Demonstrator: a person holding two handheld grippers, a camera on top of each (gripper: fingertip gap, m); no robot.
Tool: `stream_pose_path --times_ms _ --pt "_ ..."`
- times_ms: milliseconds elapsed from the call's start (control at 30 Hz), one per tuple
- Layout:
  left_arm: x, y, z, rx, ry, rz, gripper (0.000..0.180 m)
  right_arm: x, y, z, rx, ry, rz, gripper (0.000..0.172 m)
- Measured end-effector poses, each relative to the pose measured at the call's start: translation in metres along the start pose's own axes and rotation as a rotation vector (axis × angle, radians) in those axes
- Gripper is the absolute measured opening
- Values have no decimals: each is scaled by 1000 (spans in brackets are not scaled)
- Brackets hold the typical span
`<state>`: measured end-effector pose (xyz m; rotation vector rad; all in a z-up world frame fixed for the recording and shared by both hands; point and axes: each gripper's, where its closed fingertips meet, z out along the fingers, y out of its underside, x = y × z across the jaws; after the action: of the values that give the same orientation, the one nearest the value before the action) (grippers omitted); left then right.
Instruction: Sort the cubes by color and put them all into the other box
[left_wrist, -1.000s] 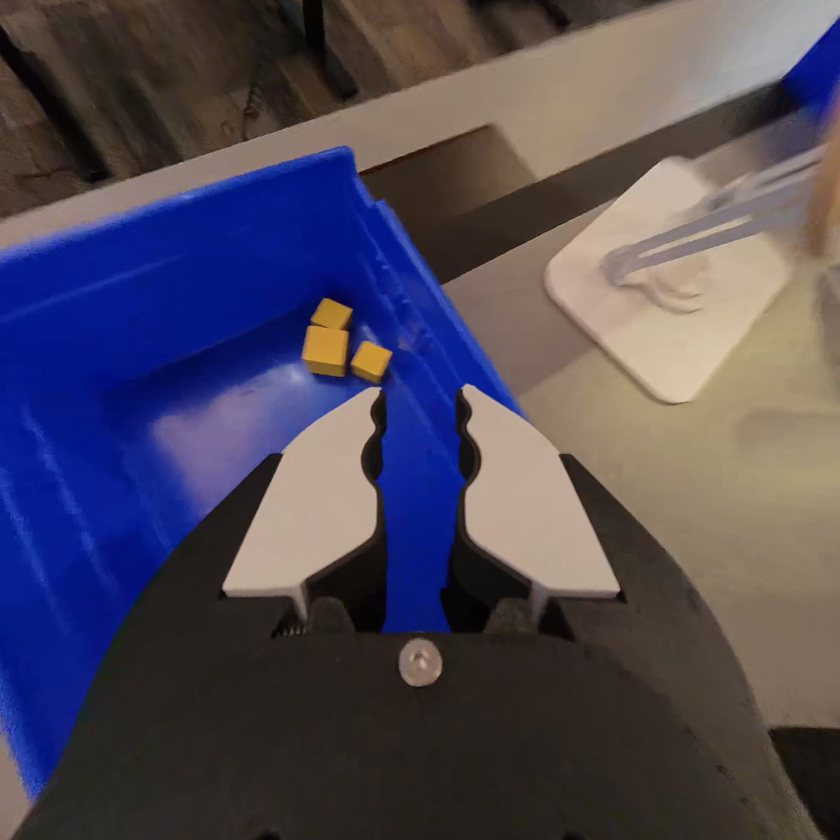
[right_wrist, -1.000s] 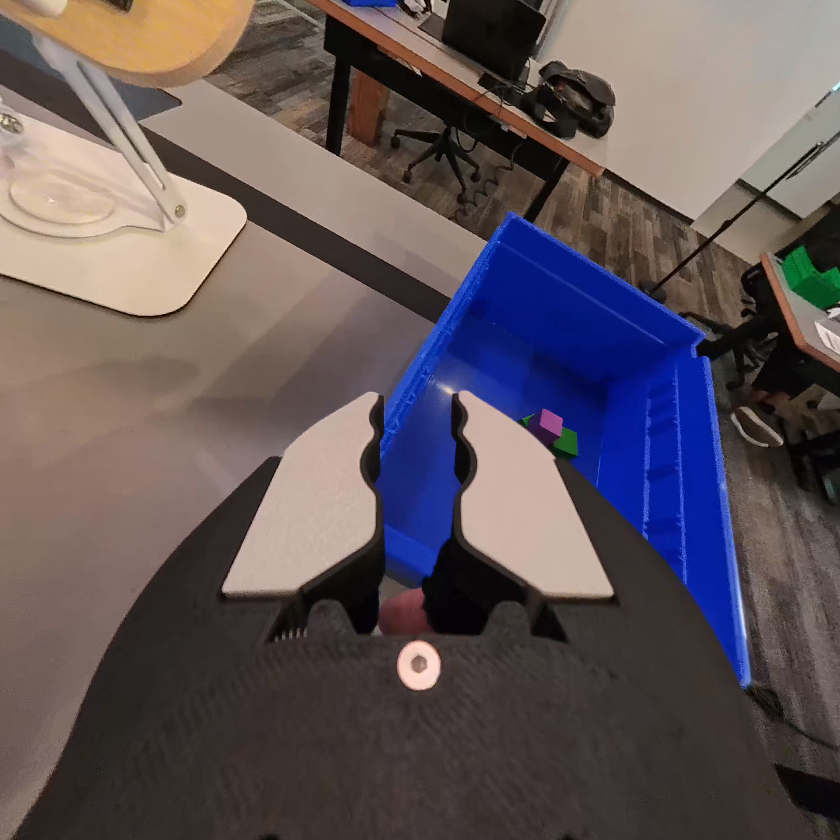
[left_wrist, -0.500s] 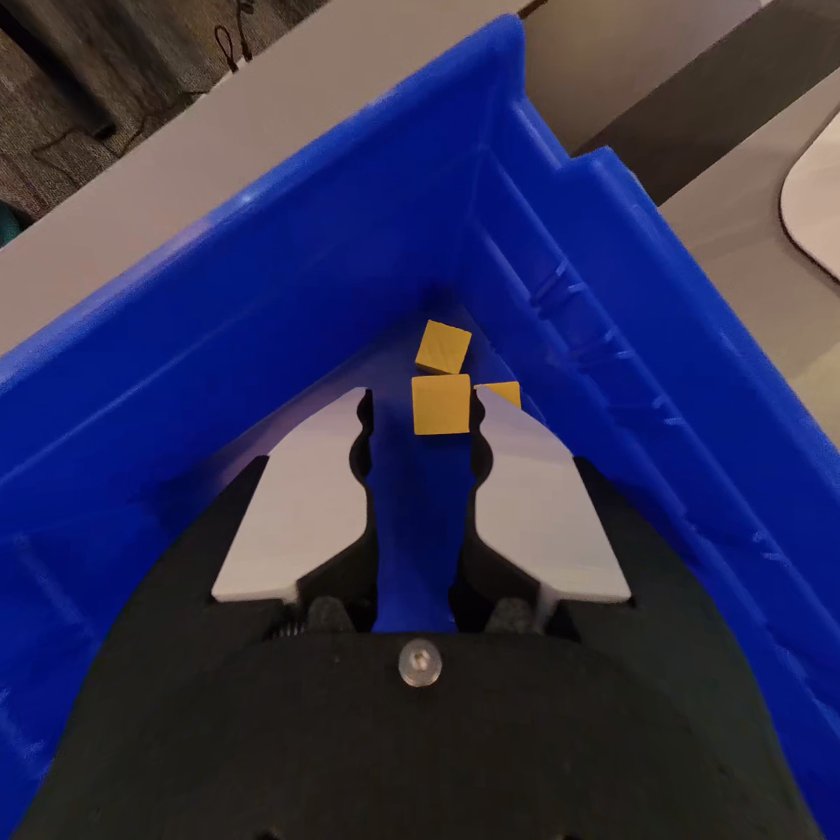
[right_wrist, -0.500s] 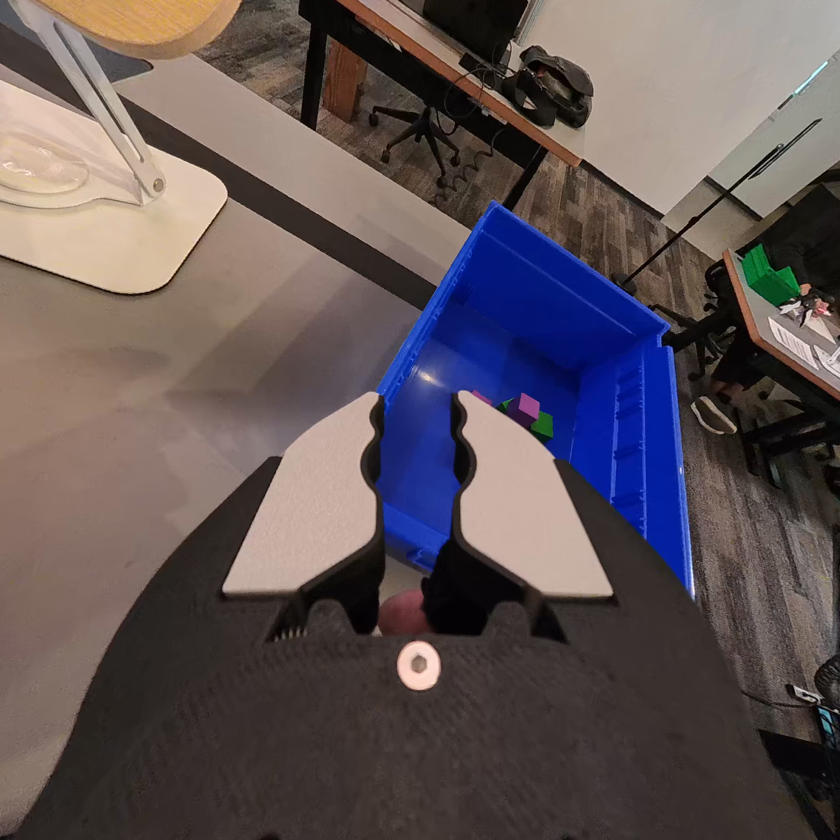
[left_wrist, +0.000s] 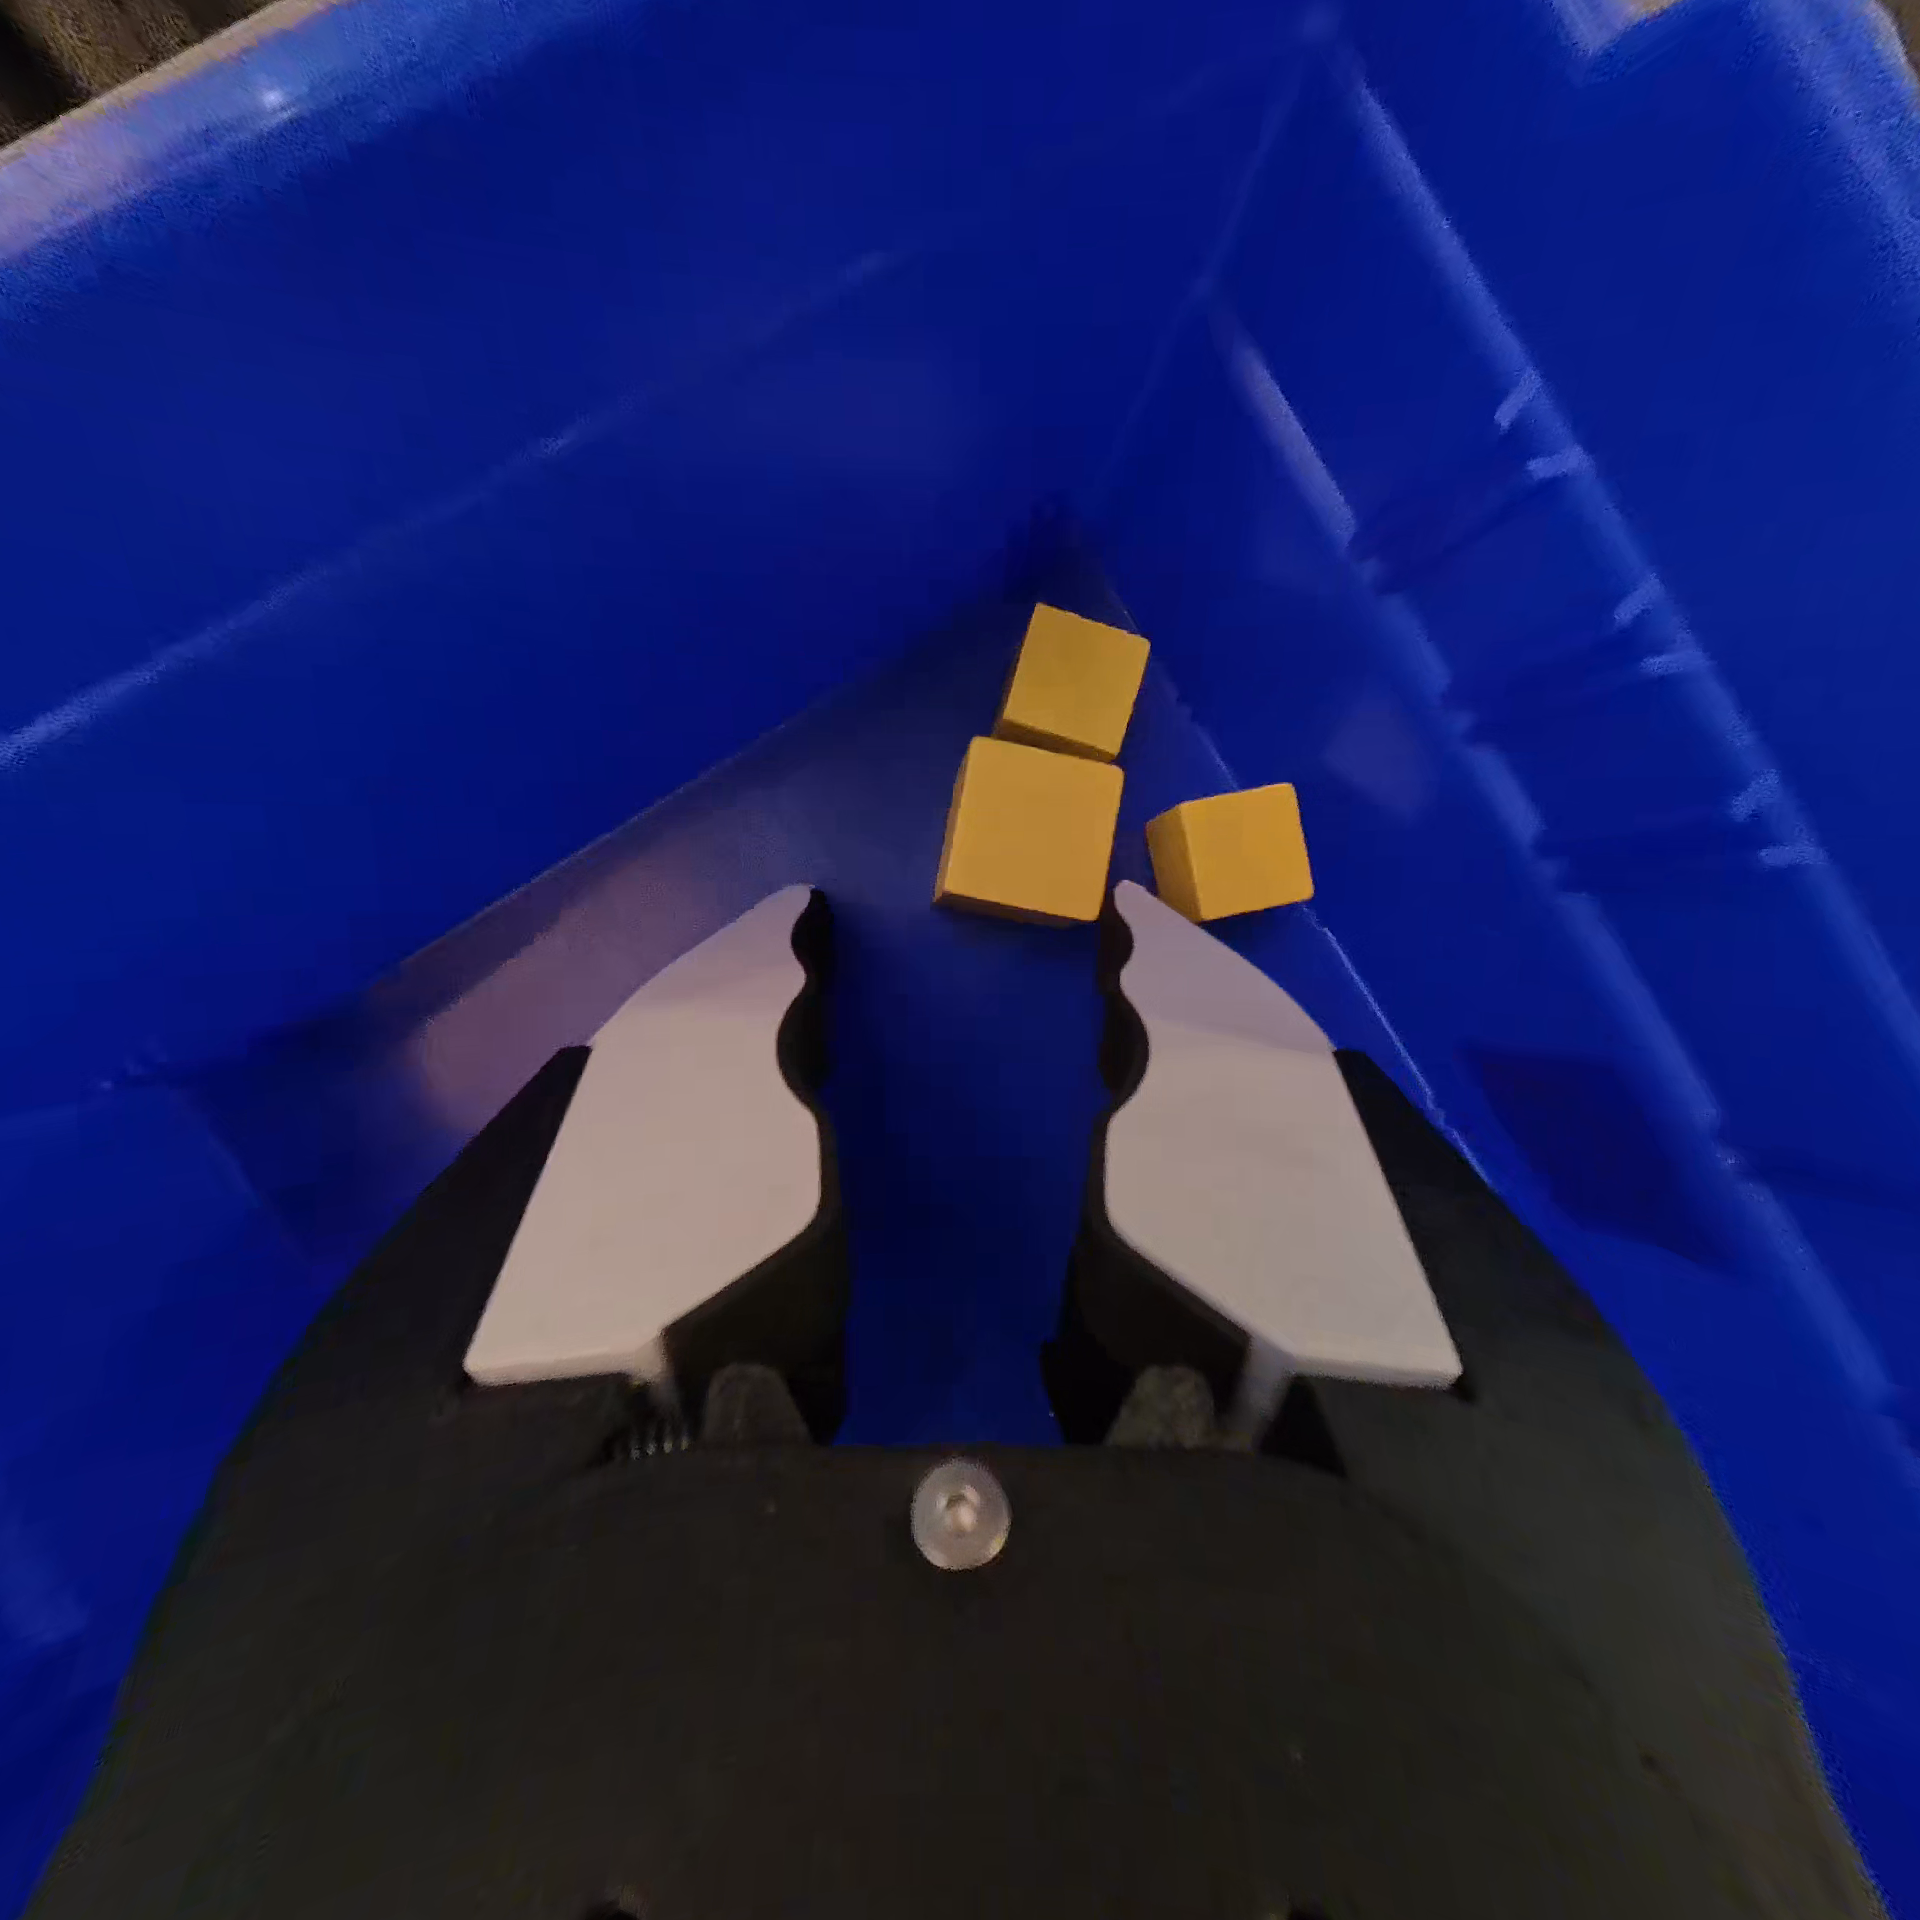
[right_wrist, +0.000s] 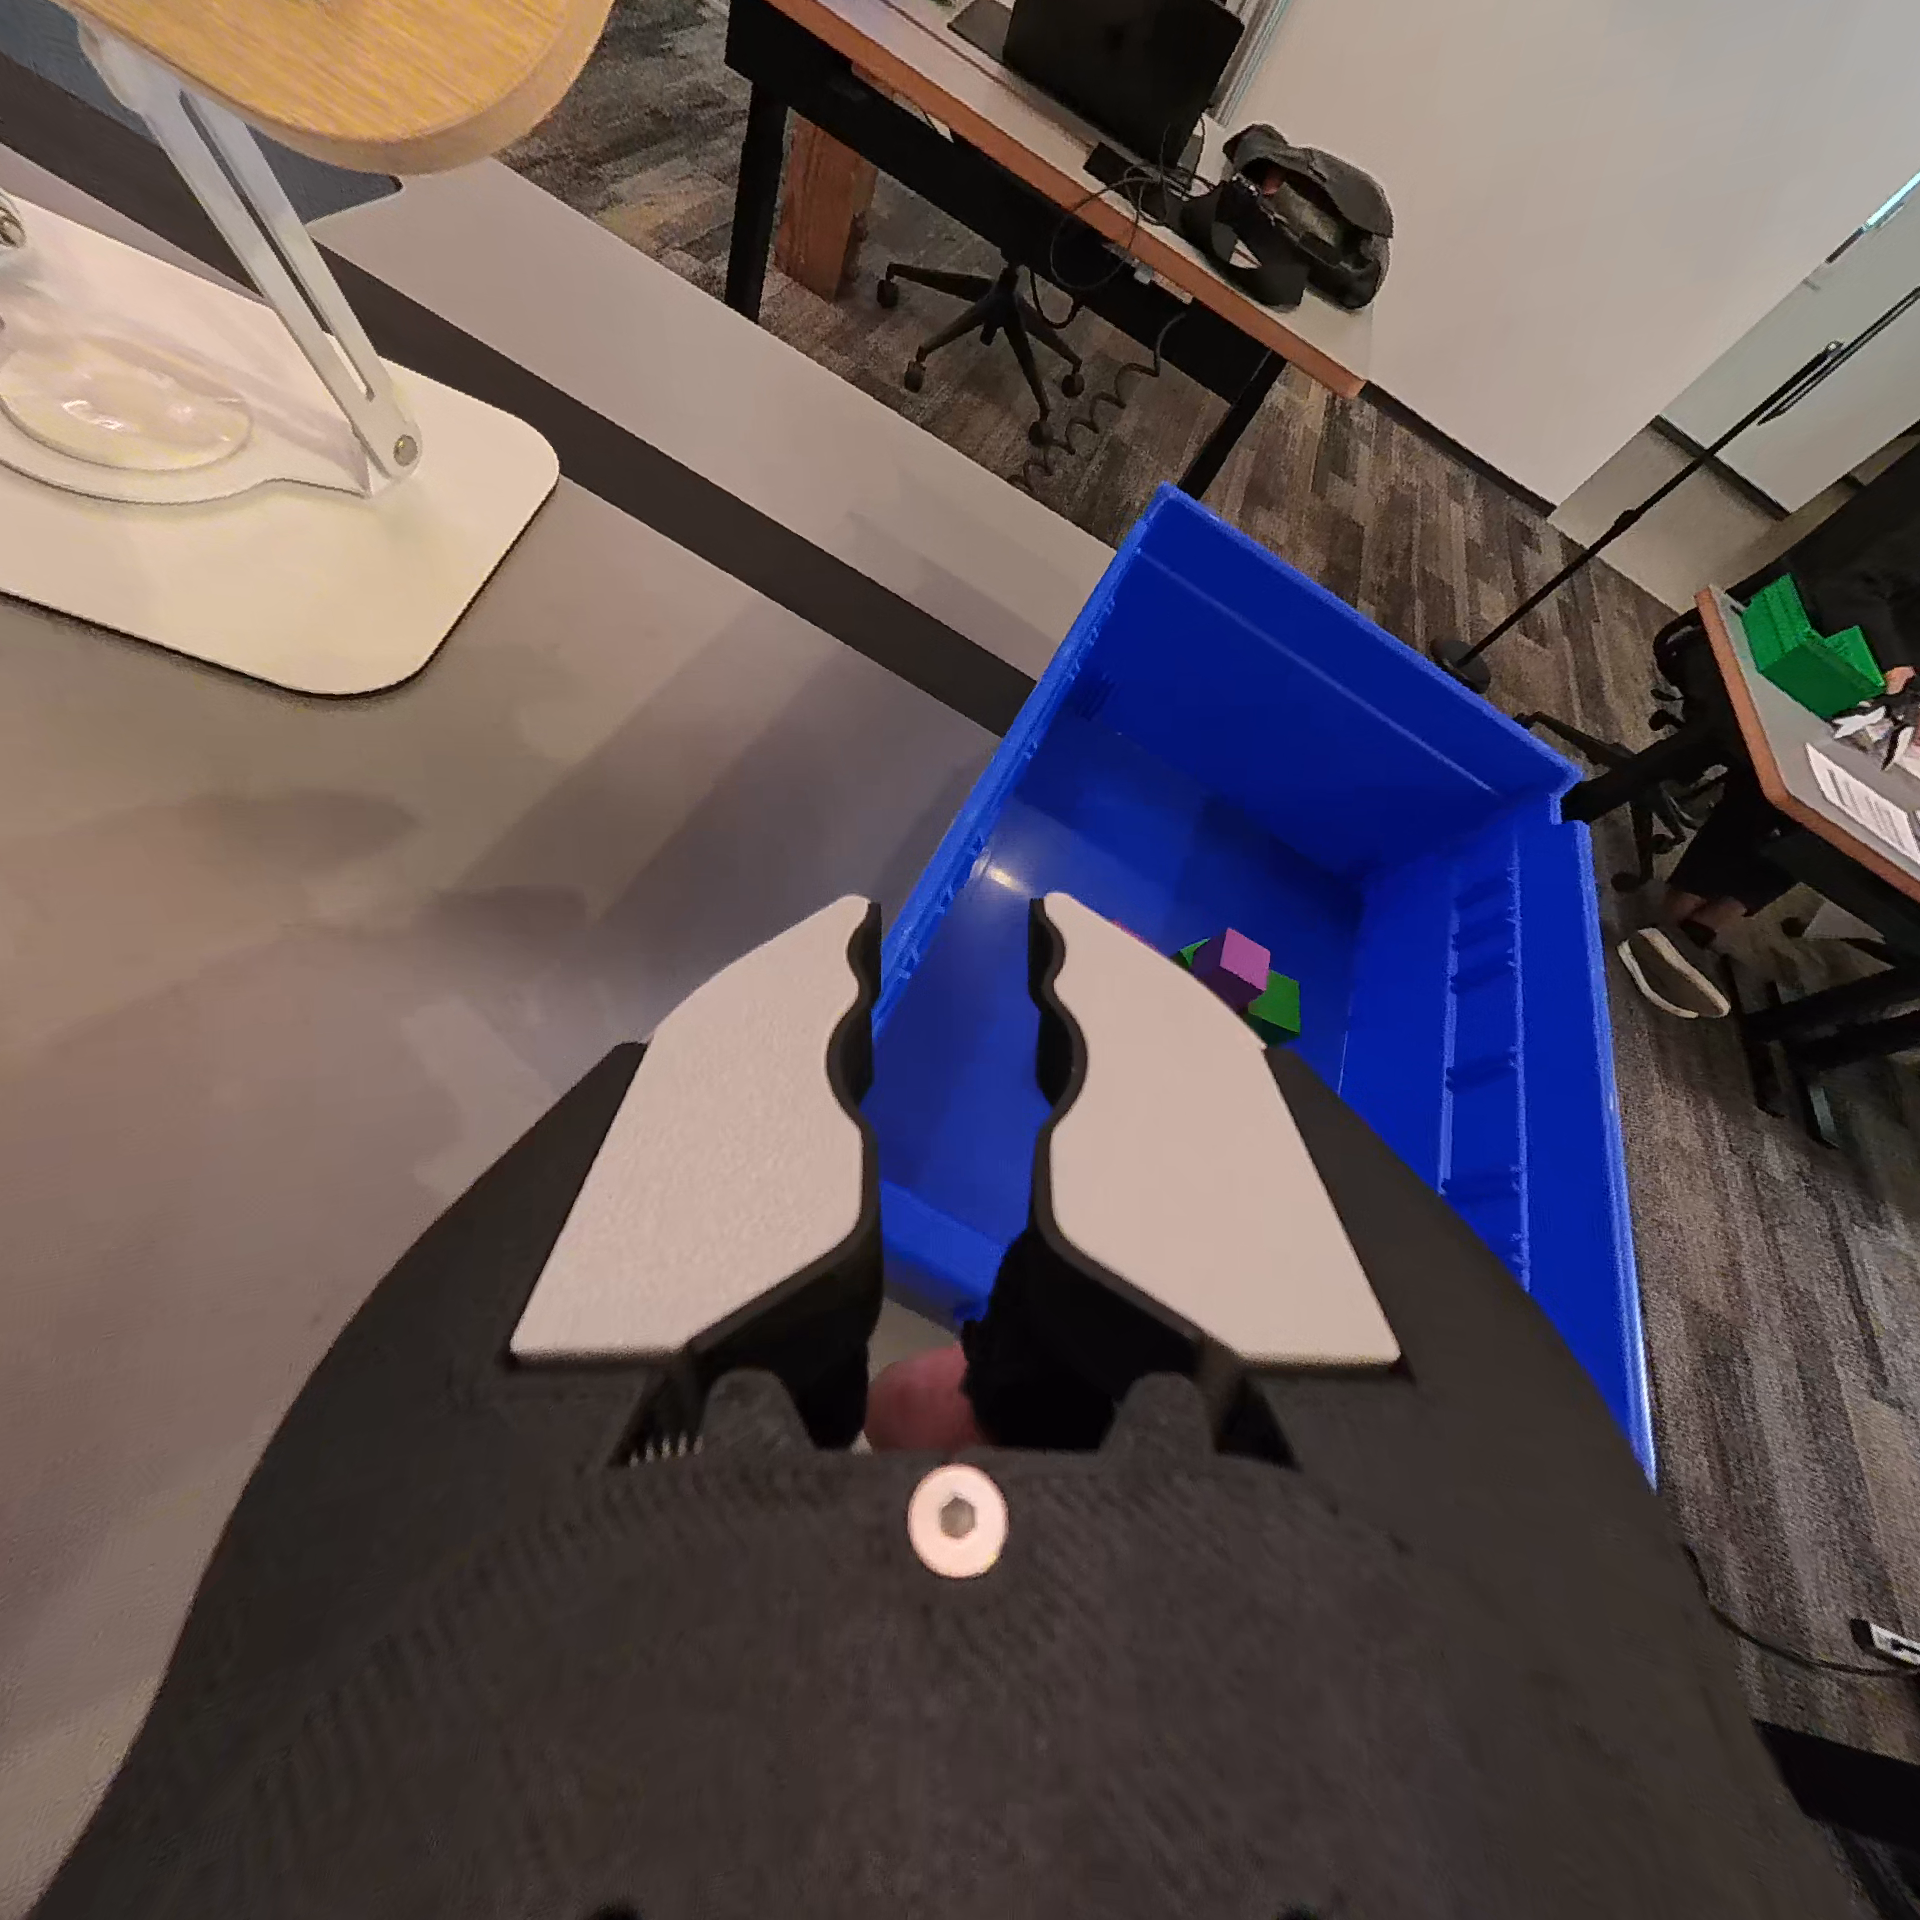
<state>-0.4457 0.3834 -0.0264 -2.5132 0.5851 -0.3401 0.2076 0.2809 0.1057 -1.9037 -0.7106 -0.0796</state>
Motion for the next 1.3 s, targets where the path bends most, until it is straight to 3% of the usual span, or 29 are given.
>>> stream_pose_path --times_ms 133,267,300,433,533,900,1133,1300 --pt "-3 -3 2 29 -5 4 38 -1 1 0 -5 -1 7 27" --pt "5 -4 4 41 24 53 3 -5 -3 2 -4 -6 -7 27" --pt "7 -6 4 55 29 64 2 -7 -6 3 2 -9 -12 27" --pt "5 -10 5 76 2 74 38 -15 -15 6 11 -28 -33 27" --pt "0 -11 9 56 -32 74 53 -19 -18 8 14 -38 -40 27" --pt "6 -27 20 79 -32 213 36 -29 -14 9 3 -52 -42 26" --pt "16 -26 -18 193 14 69 30 -45 -36 5 66 -86 -102 26" --pt "30 -25 -58 301 68 -17 30 -78 -72 0 172 -170 -151 27"
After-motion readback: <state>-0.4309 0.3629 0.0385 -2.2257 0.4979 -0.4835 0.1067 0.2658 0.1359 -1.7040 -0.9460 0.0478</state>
